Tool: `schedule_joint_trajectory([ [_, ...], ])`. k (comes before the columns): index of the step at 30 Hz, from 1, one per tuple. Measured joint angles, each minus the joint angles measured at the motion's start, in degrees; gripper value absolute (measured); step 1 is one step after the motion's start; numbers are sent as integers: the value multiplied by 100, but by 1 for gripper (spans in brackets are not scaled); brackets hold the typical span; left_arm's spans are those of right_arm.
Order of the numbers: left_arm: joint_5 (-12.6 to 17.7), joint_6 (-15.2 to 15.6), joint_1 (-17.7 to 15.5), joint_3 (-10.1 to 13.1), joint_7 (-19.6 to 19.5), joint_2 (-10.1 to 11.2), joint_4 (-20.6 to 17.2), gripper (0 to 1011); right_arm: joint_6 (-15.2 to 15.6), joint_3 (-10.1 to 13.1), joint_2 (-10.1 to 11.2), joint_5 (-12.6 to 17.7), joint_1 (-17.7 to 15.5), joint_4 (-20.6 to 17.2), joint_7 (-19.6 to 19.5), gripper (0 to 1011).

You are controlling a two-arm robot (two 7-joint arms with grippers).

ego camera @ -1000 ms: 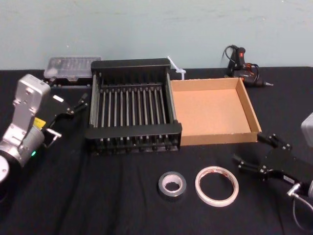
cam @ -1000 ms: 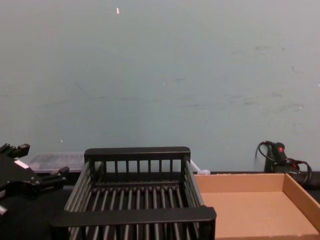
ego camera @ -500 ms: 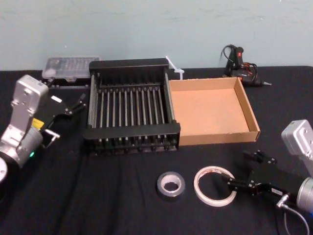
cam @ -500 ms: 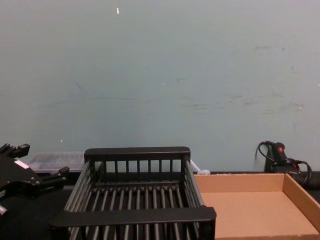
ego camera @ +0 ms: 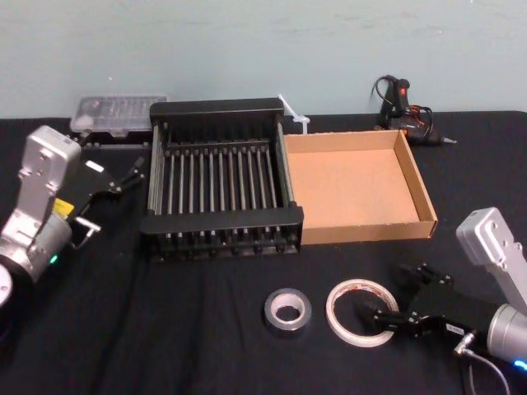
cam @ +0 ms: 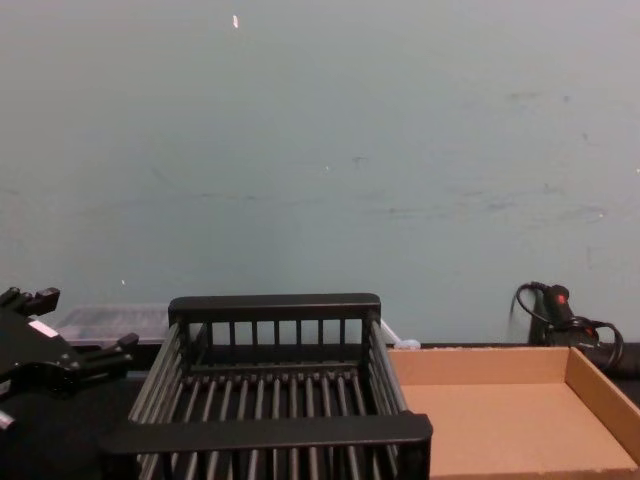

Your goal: Pick up the white tape and place it into the black box , Pick up the silver tape and place it into the brown box.

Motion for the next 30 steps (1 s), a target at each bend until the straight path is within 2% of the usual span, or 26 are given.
schedule_joint_trajectory([
  [12,0,0,0,0,0,0,0,1001,96,-94,-153,-139,125,183,29,1002],
  [30,0,0,0,0,0,0,0,1001,191,-80,-250,-213,171,263,24,1002],
])
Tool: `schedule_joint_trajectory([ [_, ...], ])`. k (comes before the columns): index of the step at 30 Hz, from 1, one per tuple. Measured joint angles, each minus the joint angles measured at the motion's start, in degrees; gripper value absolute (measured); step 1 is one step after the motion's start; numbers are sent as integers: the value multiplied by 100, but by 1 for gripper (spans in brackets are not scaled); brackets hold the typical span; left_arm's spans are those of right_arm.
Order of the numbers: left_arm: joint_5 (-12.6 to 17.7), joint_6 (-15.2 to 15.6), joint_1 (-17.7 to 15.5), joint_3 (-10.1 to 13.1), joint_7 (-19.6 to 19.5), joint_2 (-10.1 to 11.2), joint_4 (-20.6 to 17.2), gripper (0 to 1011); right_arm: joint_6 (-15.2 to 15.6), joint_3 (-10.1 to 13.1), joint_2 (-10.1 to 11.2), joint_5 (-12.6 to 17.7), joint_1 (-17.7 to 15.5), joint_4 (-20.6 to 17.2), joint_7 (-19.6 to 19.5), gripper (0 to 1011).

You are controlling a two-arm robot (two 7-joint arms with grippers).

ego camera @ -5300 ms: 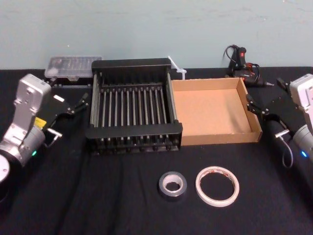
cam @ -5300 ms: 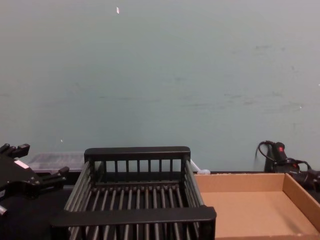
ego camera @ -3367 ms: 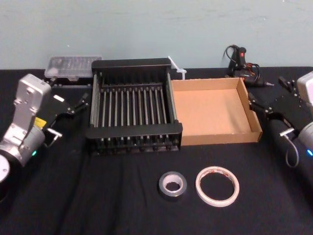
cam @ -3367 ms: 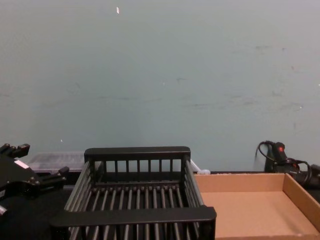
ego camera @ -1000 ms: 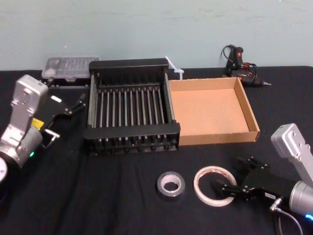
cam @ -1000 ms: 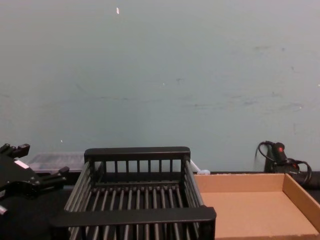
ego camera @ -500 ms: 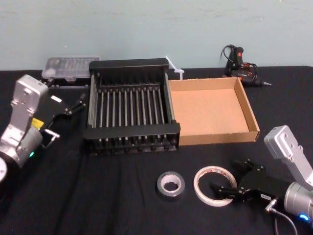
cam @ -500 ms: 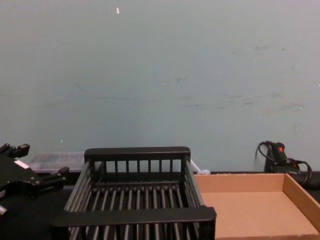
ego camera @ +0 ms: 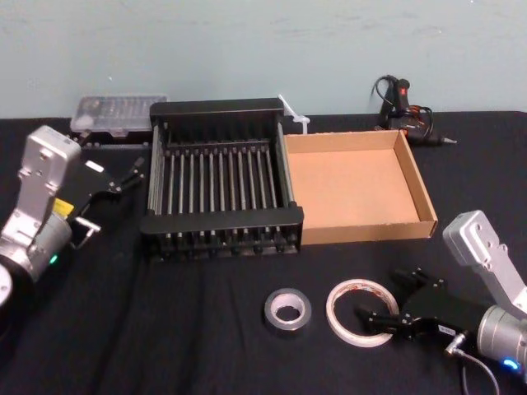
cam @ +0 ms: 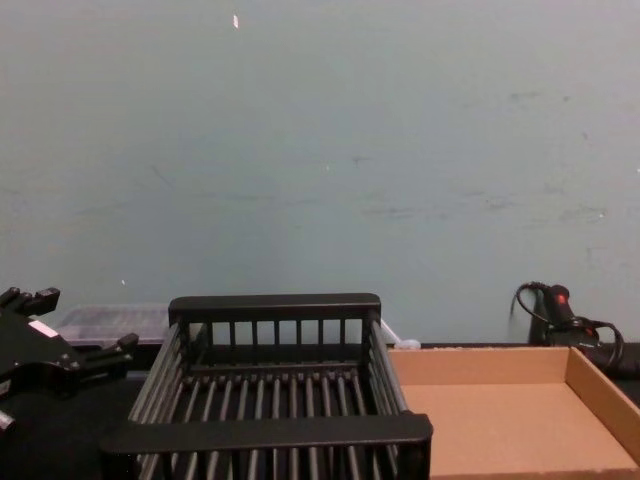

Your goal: Pick up the white tape and place it into the black box , Pick up the silver tape and place it into the brown box.

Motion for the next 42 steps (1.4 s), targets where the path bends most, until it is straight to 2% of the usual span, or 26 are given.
schedule_joint_trajectory([
  [38,0,0,0,0,0,0,0,1001,45,6,-31,-33,23,30,12,1002],
  [42,0,0,0,0,0,0,0,1001,43,6,-31,-32,22,29,12,930],
])
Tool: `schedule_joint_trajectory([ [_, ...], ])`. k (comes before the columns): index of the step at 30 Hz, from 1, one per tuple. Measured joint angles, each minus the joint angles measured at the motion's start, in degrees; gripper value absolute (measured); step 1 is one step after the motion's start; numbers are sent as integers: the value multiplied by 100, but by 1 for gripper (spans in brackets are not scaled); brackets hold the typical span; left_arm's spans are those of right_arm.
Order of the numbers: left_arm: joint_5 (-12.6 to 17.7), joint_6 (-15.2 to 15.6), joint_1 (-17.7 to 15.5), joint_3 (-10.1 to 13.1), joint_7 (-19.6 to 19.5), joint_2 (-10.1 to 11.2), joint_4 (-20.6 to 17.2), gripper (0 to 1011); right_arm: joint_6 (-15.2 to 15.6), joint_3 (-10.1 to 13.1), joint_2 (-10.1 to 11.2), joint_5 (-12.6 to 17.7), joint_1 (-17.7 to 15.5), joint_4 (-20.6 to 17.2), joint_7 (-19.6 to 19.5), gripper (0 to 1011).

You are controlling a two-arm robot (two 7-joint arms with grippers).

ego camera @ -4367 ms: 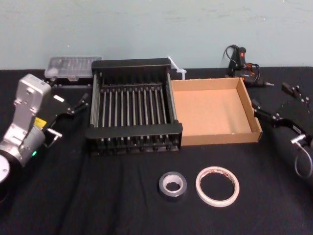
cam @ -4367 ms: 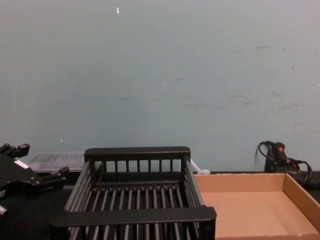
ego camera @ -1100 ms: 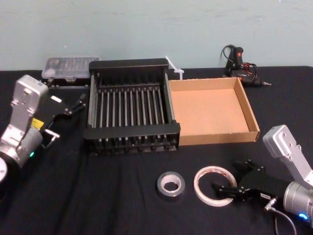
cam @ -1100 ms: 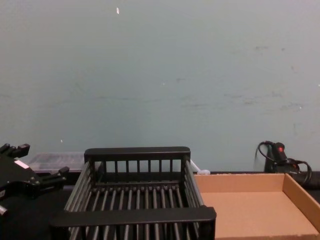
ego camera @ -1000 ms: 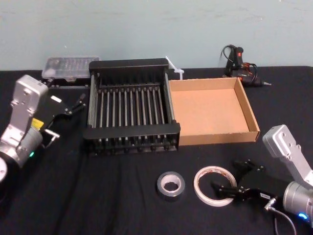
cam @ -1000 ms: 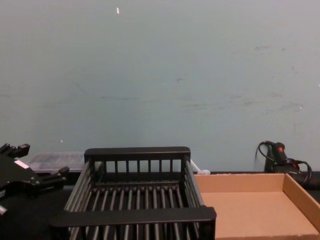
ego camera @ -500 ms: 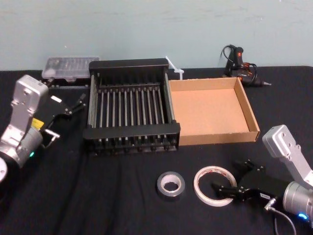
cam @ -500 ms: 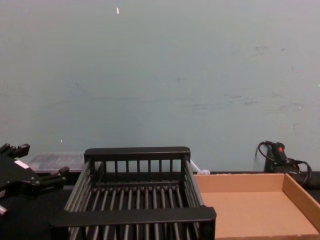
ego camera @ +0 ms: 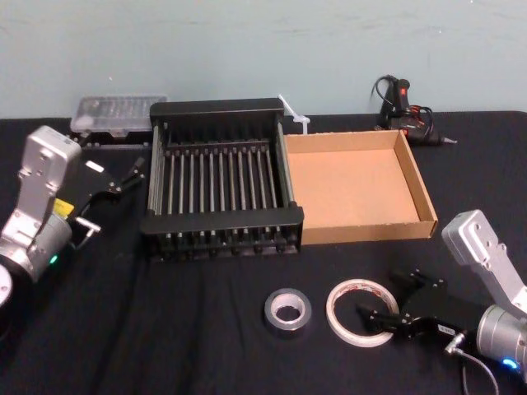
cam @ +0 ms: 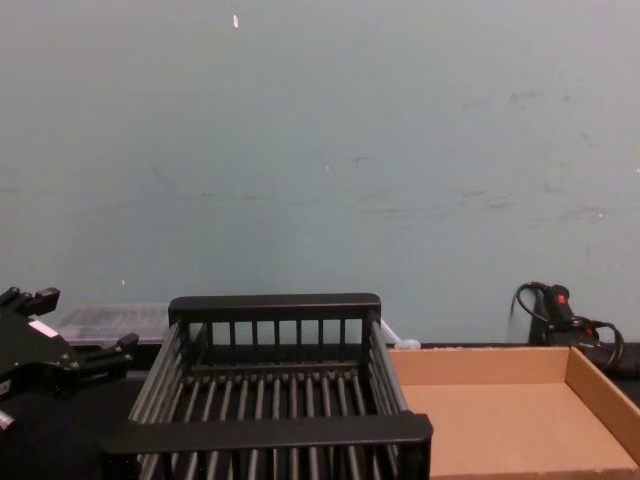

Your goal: Pick up the white tape and place it into the black box , Pick up the silver tape and place it into the brown box.

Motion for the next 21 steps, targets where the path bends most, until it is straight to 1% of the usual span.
schedule_joint_trajectory([
  [4,0,0,0,0,0,0,0,1001,-1,0,0,1,0,0,0,840],
  [7,0,0,0,0,-1,0,0,1001,-2,0,0,2,0,0,0,731],
  [8,0,0,0,0,0,0,0,1001,-2,0,0,2,0,0,0,731],
  [10,0,0,0,0,0,0,0,1001,-2,0,0,2,0,0,0,651],
  [13,0,0,0,0,0,0,0,1001,-2,0,0,3,0,0,0,572],
  [14,0,0,0,0,0,0,0,1001,-2,0,1,3,0,0,0,508],
  [15,0,0,0,0,0,0,0,1001,-2,0,0,4,0,0,0,508],
  [17,0,0,0,0,0,0,0,1001,-2,0,0,4,0,0,0,448],
  [18,0,0,0,0,0,0,0,1001,-2,0,0,5,0,0,0,385],
  [20,0,0,0,0,0,0,0,1001,-2,0,0,6,0,0,0,346],
  [21,0,0,0,0,0,0,0,1001,-1,0,0,6,0,0,0,283],
])
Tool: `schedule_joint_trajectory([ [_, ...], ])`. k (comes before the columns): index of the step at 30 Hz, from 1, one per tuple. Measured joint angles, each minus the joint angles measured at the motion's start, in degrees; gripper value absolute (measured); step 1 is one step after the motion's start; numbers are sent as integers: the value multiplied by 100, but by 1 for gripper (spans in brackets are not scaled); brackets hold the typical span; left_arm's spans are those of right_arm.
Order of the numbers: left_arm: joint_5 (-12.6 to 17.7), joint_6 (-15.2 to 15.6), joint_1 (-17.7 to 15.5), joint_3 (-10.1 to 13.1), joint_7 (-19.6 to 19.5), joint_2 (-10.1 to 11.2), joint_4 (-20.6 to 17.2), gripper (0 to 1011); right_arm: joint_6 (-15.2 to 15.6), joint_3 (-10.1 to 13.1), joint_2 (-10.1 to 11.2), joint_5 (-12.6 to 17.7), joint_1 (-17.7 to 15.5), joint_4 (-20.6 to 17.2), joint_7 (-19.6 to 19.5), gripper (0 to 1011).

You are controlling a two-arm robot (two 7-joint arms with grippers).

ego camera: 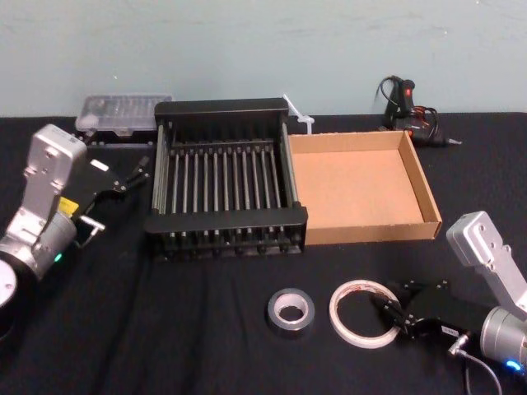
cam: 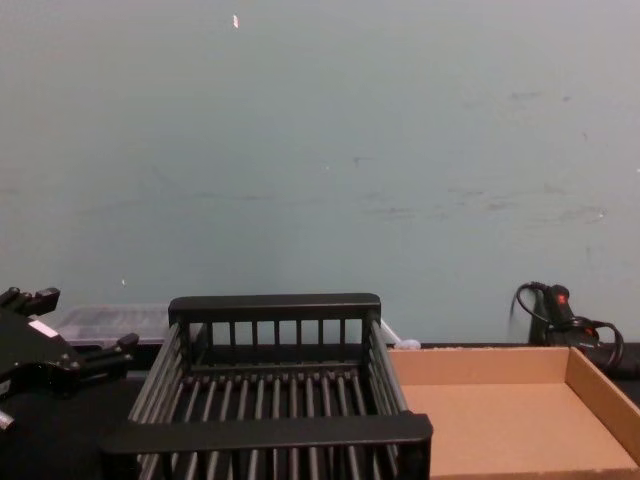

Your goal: Pick up the white tape and place it into the black box , Pick up the silver tape and place it into the brown box.

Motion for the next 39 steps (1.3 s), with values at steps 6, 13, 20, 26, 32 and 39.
schedule_joint_trajectory([
  [6,0,0,0,0,0,0,0,1002,0,0,0,1,0,0,0,123],
  [13,0,0,0,0,0,0,0,1001,0,0,0,1,0,0,0,91],
  [20,0,0,0,0,0,0,0,1001,0,0,0,1,0,0,0,91],
  [26,0,0,0,0,0,0,0,1001,-27,2,6,0,-7,-5,13,90],
  [32,0,0,0,1,0,0,0,1001,-130,70,45,41,-47,-66,60,91],
  [39,0,0,0,0,0,0,0,1001,-72,248,40,201,-61,-192,-18,90],
])
